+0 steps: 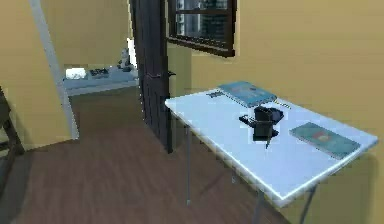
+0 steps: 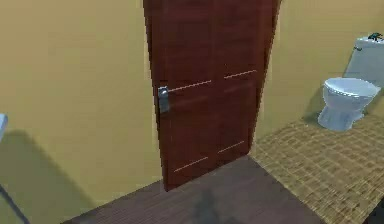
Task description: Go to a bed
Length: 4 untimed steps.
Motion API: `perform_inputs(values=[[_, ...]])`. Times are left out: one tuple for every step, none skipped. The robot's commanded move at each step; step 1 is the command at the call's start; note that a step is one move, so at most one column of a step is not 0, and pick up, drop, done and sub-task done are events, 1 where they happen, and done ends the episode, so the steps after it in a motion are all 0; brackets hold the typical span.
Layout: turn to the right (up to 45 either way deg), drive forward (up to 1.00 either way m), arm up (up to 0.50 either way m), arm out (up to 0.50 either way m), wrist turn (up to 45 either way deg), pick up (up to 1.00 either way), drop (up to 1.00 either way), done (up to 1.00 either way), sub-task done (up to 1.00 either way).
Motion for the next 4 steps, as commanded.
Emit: perform_inputs(values=[[-45.0, 0.0, 0.0, 0.0, 0.0, 0.0, 0.0, 0.0, 0.0], [-45.0, 0.0, 0.0, 0.0, 0.0, 0.0, 0.0, 0.0, 0.0], [-30.0, 0.0, 0.0, 0.0, 0.0, 0.0, 0.0, 0.0, 0.0], [0.0, 0.15, 0.0, 0.0, 0.0, 0.0, 0.0, 0.0, 0.0]])
